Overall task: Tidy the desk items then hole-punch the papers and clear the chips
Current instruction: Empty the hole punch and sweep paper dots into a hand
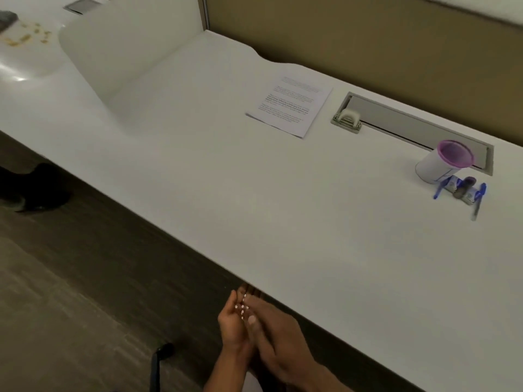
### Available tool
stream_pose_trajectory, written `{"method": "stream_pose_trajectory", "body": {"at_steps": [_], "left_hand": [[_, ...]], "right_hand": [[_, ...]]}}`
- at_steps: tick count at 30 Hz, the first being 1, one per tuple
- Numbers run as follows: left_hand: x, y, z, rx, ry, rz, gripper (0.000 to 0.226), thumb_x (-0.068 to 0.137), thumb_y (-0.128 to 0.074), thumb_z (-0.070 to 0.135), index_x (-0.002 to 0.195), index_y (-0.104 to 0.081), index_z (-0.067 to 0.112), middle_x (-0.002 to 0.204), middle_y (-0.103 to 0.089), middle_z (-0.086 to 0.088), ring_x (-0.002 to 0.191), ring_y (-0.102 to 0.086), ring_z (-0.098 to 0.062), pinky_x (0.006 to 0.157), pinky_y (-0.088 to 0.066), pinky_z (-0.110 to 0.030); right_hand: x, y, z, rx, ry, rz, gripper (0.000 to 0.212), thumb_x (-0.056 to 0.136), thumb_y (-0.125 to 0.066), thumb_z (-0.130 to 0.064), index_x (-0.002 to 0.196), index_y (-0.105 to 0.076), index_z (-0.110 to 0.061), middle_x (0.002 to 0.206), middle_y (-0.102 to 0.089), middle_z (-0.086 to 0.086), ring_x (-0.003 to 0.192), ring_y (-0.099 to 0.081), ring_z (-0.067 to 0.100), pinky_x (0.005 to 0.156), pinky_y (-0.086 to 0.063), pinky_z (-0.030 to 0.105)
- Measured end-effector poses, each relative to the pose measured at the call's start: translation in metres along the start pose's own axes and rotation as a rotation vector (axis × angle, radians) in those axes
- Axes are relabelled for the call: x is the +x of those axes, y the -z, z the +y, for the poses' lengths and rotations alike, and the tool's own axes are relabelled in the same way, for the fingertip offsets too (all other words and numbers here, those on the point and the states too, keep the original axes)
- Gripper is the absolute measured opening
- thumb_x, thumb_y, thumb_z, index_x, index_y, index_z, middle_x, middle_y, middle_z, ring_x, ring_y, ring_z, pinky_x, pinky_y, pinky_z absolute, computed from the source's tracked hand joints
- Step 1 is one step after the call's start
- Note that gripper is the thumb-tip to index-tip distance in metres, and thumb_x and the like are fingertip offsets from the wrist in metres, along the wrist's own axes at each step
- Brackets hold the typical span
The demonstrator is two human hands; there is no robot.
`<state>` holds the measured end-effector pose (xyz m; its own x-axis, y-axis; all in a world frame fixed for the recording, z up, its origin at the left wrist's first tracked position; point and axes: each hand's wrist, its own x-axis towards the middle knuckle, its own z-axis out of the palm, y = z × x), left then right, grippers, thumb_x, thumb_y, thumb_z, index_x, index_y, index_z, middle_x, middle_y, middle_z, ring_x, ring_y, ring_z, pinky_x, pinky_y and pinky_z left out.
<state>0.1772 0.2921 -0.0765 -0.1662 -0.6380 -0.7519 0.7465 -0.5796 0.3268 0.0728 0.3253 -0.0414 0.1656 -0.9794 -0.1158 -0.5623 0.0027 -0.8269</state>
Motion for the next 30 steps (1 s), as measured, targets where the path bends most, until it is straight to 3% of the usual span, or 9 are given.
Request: {"method": "stream_pose_trajectory", "body": {"at_steps": [2,5,8,10,11,14,17,22,30], "left_hand": [[-0.011,-0.013,0.011,-0.091,-0.024,-0.07,0.066,0.002,-0.095,0.044,0.057,-0.078,0.012,0.067,-0.073,-0.003,0.059,-0.071,-0.014,0.055,-0.058,-0.023],[-0.017,-0.004,0.017,-0.22,-0.025,-0.134,0.076,-0.002,-0.097,0.029,0.067,-0.079,0.003,0.085,-0.077,-0.012,0.074,-0.075,-0.021,0.063,-0.062,-0.029],[-0.015,0.01,0.022,-0.213,-0.014,-0.091,0.065,0.031,-0.099,0.027,0.084,-0.079,-0.003,0.115,-0.069,-0.022,0.106,-0.069,-0.033,0.072,-0.063,-0.037],[-0.013,0.009,0.025,-0.181,-0.012,-0.04,0.037,0.081,-0.069,0.03,0.084,-0.078,-0.006,0.118,-0.066,-0.026,0.101,-0.071,-0.035,0.066,-0.063,-0.04],[-0.013,0.006,0.026,-0.159,0.005,-0.033,0.043,0.088,-0.053,0.028,0.081,-0.078,-0.007,0.118,-0.065,-0.026,0.092,-0.074,-0.034,0.063,-0.063,-0.041],[-0.018,-0.029,0.035,-0.095,0.053,-0.116,0.048,0.087,-0.045,0.027,0.082,-0.077,-0.008,0.116,-0.066,-0.025,0.086,-0.075,-0.034,0.061,-0.062,-0.042],[-0.024,-0.08,0.035,-0.037,0.101,-0.175,0.053,0.101,-0.035,0.026,0.096,-0.074,-0.01,0.119,-0.066,-0.029,0.1,-0.071,-0.036,0.076,-0.061,-0.045],[-0.019,-0.162,0.027,0.164,0.172,-0.315,0.046,0.103,-0.036,0.026,0.117,-0.065,-0.008,0.127,-0.063,-0.026,0.12,-0.062,-0.035,0.099,-0.048,-0.047],[0.021,-0.299,-0.022,0.384,0.327,-0.516,0.048,0.104,-0.033,0.025,0.127,-0.057,-0.01,0.128,-0.061,-0.028,0.121,-0.061,-0.036,0.099,-0.05,-0.043]], "right_hand": [[0.011,0.011,-0.01,0.109,-0.08,0.107,0.028,0.098,-0.052,-0.028,0.122,-0.062,-0.039,0.116,-0.066,-0.024,0.11,-0.059,-0.008,0.098,-0.048,0.021],[0.024,0.029,-0.011,0.237,-0.249,0.122,0.023,0.094,-0.059,-0.022,0.109,-0.07,-0.037,0.104,-0.071,-0.024,0.102,-0.063,-0.006,0.095,-0.051,0.025],[0.034,0.045,-0.018,0.396,-0.384,0.114,0.018,0.095,-0.06,-0.023,0.106,-0.074,-0.027,0.102,-0.075,-0.014,0.1,-0.068,0.002,0.097,-0.053,0.033],[0.041,0.057,-0.025,0.543,-0.465,0.114,0.02,0.098,-0.056,-0.021,0.106,-0.074,-0.022,0.101,-0.076,-0.006,0.099,-0.07,0.009,0.096,-0.054,0.036],[0.043,0.062,-0.028,0.604,-0.489,0.121,0.021,0.099,-0.054,-0.019,0.107,-0.074,-0.019,0.101,-0.076,-0.003,0.099,-0.071,0.011,0.096,-0.054,0.036],[0.047,0.076,-0.036,0.735,-0.504,0.186,0.023,0.1,-0.051,-0.016,0.107,-0.073,-0.012,0.102,-0.076,0.004,0.1,-0.071,0.016,0.095,-0.055,0.036],[0.052,0.094,-0.038,0.817,-0.506,0.3,0.027,0.101,-0.048,-0.014,0.104,-0.075,-0.012,0.104,-0.076,0.004,0.103,-0.07,0.017,0.092,-0.055,0.031],[0.059,0.143,-0.031,1.035,-0.476,0.532,0.035,0.103,-0.04,-0.013,0.106,-0.075,-0.01,0.107,-0.075,0.009,0.104,-0.07,0.022,0.094,-0.053,0.034],[0.068,0.269,0.024,1.174,-0.455,0.843,0.035,0.102,-0.045,-0.024,0.109,-0.072,-0.003,0.109,-0.073,0.015,0.107,-0.068,0.028,0.095,-0.053,0.038]]}}
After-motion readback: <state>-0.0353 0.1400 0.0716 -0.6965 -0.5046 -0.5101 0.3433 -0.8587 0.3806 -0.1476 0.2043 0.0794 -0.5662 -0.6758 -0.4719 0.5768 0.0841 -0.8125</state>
